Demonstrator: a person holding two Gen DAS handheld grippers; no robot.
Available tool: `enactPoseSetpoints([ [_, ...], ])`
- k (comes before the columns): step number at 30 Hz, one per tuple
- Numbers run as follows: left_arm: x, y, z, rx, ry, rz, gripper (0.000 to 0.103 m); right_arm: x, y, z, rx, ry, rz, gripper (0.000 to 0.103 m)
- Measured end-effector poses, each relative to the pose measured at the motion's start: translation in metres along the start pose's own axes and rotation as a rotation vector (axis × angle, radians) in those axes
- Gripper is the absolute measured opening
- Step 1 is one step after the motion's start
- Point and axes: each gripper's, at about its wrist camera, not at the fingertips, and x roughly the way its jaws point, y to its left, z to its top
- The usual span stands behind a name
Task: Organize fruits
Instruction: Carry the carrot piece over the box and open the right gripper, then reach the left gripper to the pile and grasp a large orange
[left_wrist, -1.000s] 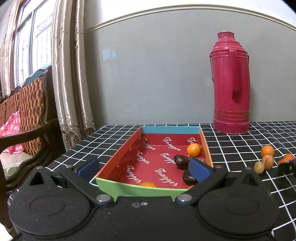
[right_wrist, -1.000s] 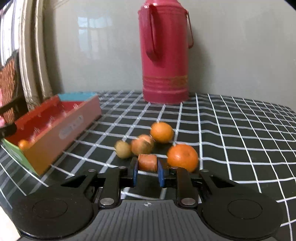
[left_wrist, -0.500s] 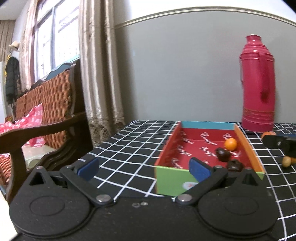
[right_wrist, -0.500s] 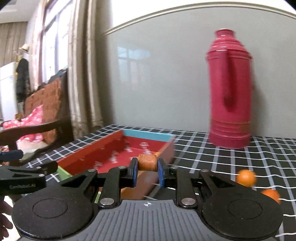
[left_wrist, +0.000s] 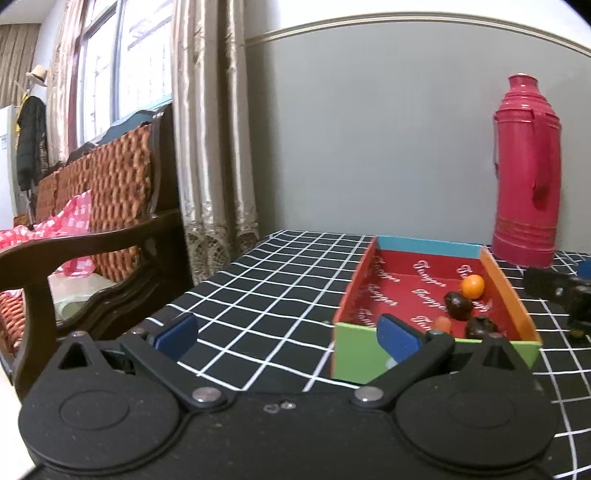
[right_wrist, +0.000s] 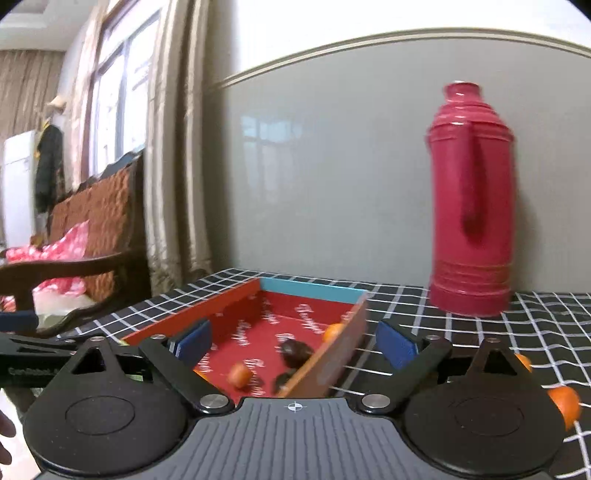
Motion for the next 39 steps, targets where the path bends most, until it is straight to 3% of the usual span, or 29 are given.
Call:
enactPoseSetpoints([
  [3,-0.003,-0.008,0.002,-0.011,-0.006,-0.040,0.097,-0.009,-0.019,0.001,0.029,-0.011,-0.048,0.103],
  [14,-0.008,-0.051,0.002,-0.048,-0.013,-0.187,0.097,-0.055,-0.081,0.008,0.059,-0.050,-0.185,0.103],
  [23,-0.019,-0.121,0.002,0.038,-0.030,-0.308,0.097,-0.086,-0.125,0.008,0.059,-0.052,-0.293,0.103],
  [32,-0.020,-0.187,-0.005,0.105,0.013,-0.470,0.095,-0.117,-0.183,0.006,0.148,-0.035,-0.440,0.103],
  [39,-0.022,-0.257,-0.012,0.242,0.043,-0.588,0.082,-0.142,-0.216,-0.002,0.166,0.005,-0.513,0.103],
])
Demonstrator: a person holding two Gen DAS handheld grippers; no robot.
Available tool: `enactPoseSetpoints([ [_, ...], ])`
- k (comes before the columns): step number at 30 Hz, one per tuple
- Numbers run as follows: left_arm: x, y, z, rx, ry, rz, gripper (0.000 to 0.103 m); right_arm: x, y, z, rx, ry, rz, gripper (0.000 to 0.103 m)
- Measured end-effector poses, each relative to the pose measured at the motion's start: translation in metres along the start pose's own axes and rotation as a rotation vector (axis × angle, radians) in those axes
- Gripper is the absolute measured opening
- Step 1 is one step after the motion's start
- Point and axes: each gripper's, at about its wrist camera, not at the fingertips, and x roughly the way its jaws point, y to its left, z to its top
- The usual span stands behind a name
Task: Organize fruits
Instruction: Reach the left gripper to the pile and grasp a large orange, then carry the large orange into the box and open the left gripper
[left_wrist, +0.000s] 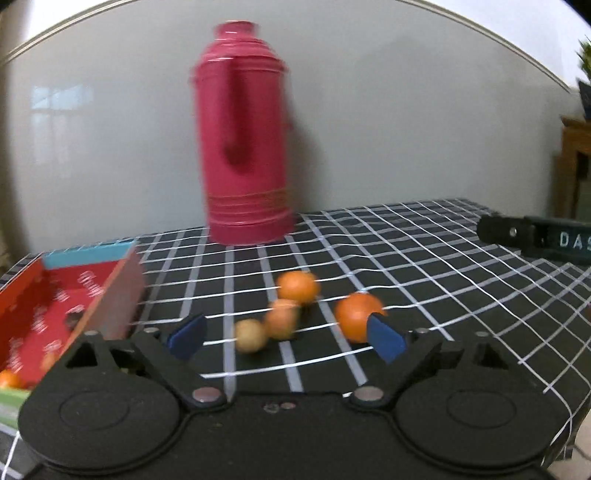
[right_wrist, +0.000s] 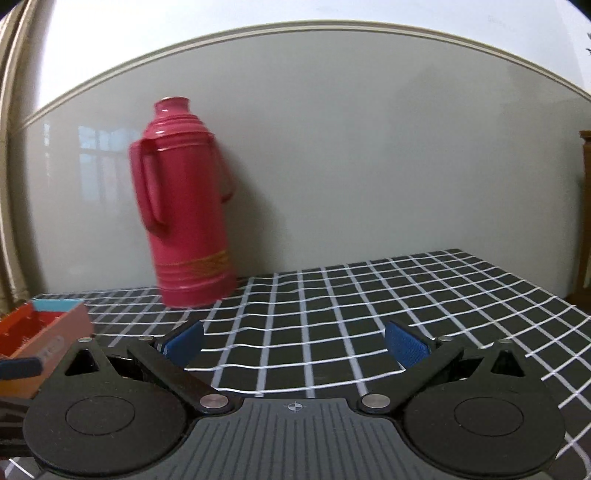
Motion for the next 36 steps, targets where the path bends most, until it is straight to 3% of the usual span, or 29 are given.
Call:
enactPoseSetpoints([
  [4,0.020,-0.023,0.003,0.038,0.040,-0.030,0.067,-0.003,-0.019,0.000,0.009,0.007,-0.026,0.103],
  [8,0.035,-0.036,0.003,0.058,0.080,-0.034,0.063,-0.001,-0.035,0.003,0.022,0.016,-0.047,0.103],
  [13,0.051,-0.040,0.004,0.033,0.112,-0.044,0.050,-0.002,-0.044,0.003,0.015,0.021,-0.053,0.103],
  [14,0.054,-0.040,0.004,0.031,0.120,-0.044,0.046,-0.003,-0.045,0.002,0.012,0.022,-0.053,0.103],
  [15,0.056,-0.041,0.004,0.028,0.128,-0.046,0.034,-0.002,-0.046,0.002,0.009,0.025,-0.054,0.103],
  [16,0.058,-0.041,0.004,0.022,0.131,-0.048,0.032,-0.002,-0.047,0.002,0.007,0.027,-0.055,0.103],
  [27,0.030,-0.028,0.005,0.017,0.052,-0.039,0.031,0.003,-0.048,0.004,0.046,0.044,-0.057,0.103],
  [36,-0.008,0.031,0.009,-0.049,-0.021,0.095,0.031,0.008,-0.009,0.004,0.027,0.053,0.009,0.103],
])
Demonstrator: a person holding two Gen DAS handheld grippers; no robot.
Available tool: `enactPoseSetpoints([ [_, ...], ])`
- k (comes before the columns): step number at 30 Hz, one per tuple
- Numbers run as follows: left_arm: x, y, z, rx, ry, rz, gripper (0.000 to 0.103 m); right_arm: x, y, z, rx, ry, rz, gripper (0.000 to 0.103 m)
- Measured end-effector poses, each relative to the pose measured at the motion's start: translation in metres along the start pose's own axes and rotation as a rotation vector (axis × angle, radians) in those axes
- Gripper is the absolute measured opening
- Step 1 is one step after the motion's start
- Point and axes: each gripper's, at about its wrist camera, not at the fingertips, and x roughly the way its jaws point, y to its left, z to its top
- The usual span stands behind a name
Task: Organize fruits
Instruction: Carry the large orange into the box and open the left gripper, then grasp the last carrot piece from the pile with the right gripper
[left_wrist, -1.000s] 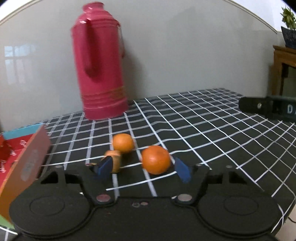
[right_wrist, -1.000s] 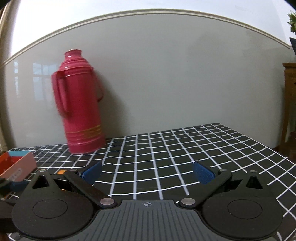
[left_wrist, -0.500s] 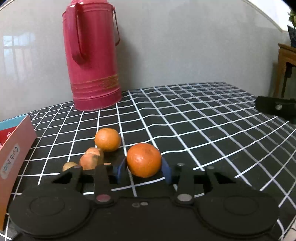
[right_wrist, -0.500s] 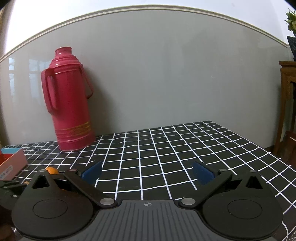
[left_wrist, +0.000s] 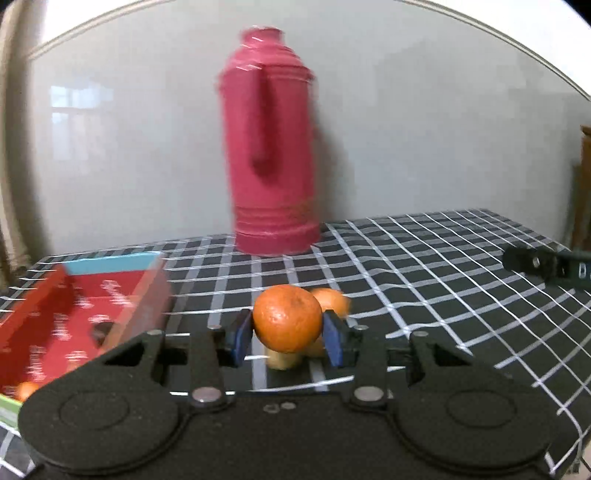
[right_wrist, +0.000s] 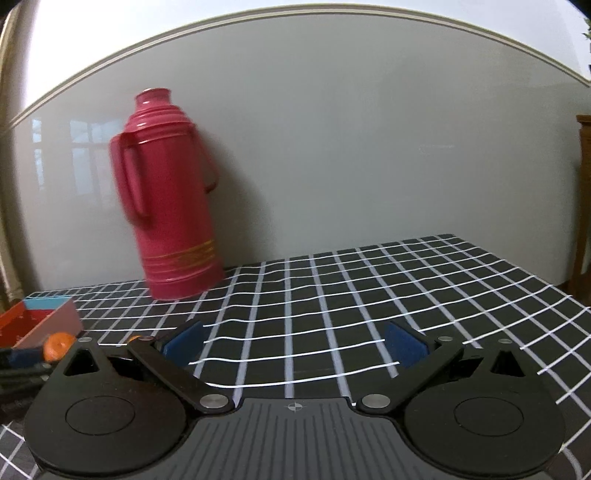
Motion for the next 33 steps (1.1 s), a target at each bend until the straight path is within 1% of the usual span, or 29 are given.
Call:
enactPoseSetpoints([
  [5,-0.020,0.044,-0.001,-0.040,-0.039,0.109,0.031,0.005,0.030,-0.003,-0.027,0.012,0.050,0.103],
  [8,-0.025,0.071,-0.003,-0.066,-0.030,0.165,0.031,0.007,0.048,-0.006,-0.042,0.016,0.079,0.103],
  [11,-0.025,0.098,-0.011,-0.103,-0.005,0.226,0.033,0.011,0.065,-0.011,-0.056,0.029,0.108,0.103],
  [12,-0.025,0.105,-0.013,-0.118,0.007,0.244,0.039,0.013,0.070,-0.012,-0.060,0.034,0.117,0.103],
  [13,-0.028,0.112,-0.015,-0.124,0.013,0.255,0.063,0.015,0.077,-0.013,-0.068,0.039,0.127,0.103],
  [15,-0.038,0.118,-0.018,-0.122,-0.035,0.312,0.095,0.017,0.088,-0.017,-0.091,0.045,0.142,0.103],
  [16,-0.045,0.119,-0.017,-0.111,-0.064,0.331,0.095,0.018,0.095,-0.019,-0.107,0.048,0.148,0.103],
  [17,-0.049,0.121,-0.017,-0.104,-0.075,0.329,0.095,0.018,0.099,-0.021,-0.122,0.050,0.152,0.103],
  [21,-0.051,0.128,-0.019,-0.109,-0.052,0.326,0.096,0.022,0.117,-0.028,-0.172,0.066,0.176,0.103],
  [25,-0.056,0.138,-0.022,-0.120,-0.054,0.330,0.097,0.028,0.127,-0.033,-0.176,0.084,0.193,0.103],
  [29,-0.053,0.143,-0.028,-0.119,-0.038,0.325,0.097,0.036,0.136,-0.036,-0.178,0.101,0.171,0.103],
  [33,-0.055,0.147,-0.031,-0.124,-0.038,0.324,0.097,0.046,0.140,-0.035,-0.169,0.113,0.161,0.103],
])
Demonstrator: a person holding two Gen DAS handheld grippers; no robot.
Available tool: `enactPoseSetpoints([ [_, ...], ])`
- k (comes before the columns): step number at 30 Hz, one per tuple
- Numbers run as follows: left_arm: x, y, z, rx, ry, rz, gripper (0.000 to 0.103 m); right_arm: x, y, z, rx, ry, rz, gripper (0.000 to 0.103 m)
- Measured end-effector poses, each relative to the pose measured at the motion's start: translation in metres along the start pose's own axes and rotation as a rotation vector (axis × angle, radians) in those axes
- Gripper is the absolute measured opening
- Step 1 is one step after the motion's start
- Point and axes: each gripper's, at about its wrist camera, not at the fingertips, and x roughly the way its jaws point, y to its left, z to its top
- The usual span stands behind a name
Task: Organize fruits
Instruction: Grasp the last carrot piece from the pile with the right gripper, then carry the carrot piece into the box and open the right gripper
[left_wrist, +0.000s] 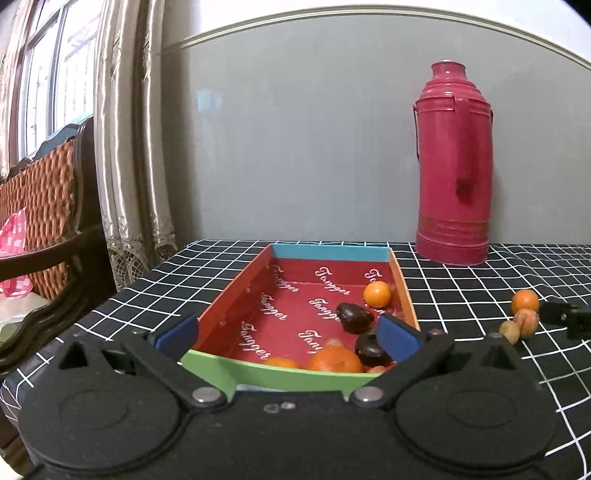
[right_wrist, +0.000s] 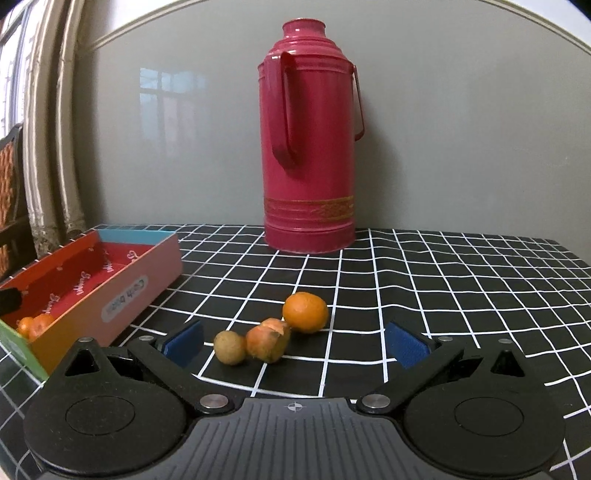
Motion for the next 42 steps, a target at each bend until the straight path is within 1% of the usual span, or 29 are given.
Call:
enactPoseSetpoints([
  [6,-0.001,0.005,-0.001,-0.002,-0.002,-0.003,0.097,0.012,0.002,0.004,0.041,0.016,-0.012,0.103],
  [7,-0.001,0.006,-0.001,-0.002,-0.003,-0.003,0.097,0.014,0.003,0.005,0.041,0.016,-0.009,0.101],
  [9,-0.001,0.009,-0.001,-0.006,-0.004,-0.004,0.097,0.018,0.005,0.007,0.045,0.022,0.000,0.075],
  [11,-0.002,0.012,-0.001,-0.009,-0.008,-0.001,0.097,0.025,0.004,0.009,0.066,0.044,0.012,0.070],
  [13,-0.002,0.014,-0.002,-0.012,-0.008,0.000,0.097,0.032,0.002,0.010,0.086,0.060,0.006,0.069],
  [16,-0.001,0.016,-0.002,-0.012,-0.007,0.004,0.097,0.041,-0.001,0.012,0.118,0.085,0.013,0.060],
  [18,-0.001,0.017,-0.001,-0.014,-0.007,0.005,0.097,0.045,-0.001,0.012,0.135,0.105,0.016,0.049],
  [21,-0.001,0.017,-0.001,-0.013,-0.006,0.001,0.097,0.053,-0.004,0.010,0.161,0.141,0.026,0.035],
  [25,-0.002,0.015,-0.001,-0.009,-0.008,-0.004,0.097,0.060,-0.003,0.005,0.163,0.184,0.040,0.028],
  [26,-0.002,0.015,-0.001,-0.009,-0.008,-0.003,0.097,0.060,-0.002,0.005,0.155,0.185,0.046,0.023],
  [27,-0.002,0.014,-0.001,-0.010,-0.009,-0.003,0.097,0.060,0.000,0.005,0.151,0.189,0.052,0.023],
  [31,-0.004,0.016,-0.001,-0.017,-0.014,0.001,0.097,0.050,0.010,0.007,0.102,0.154,0.056,0.023],
  [37,-0.006,0.022,-0.001,-0.032,-0.020,0.021,0.097,0.039,0.013,0.010,0.092,0.124,0.082,0.023],
  [42,-0.008,0.026,-0.002,-0.030,-0.017,0.034,0.097,0.031,0.025,0.016,0.073,0.080,0.108,0.023],
])
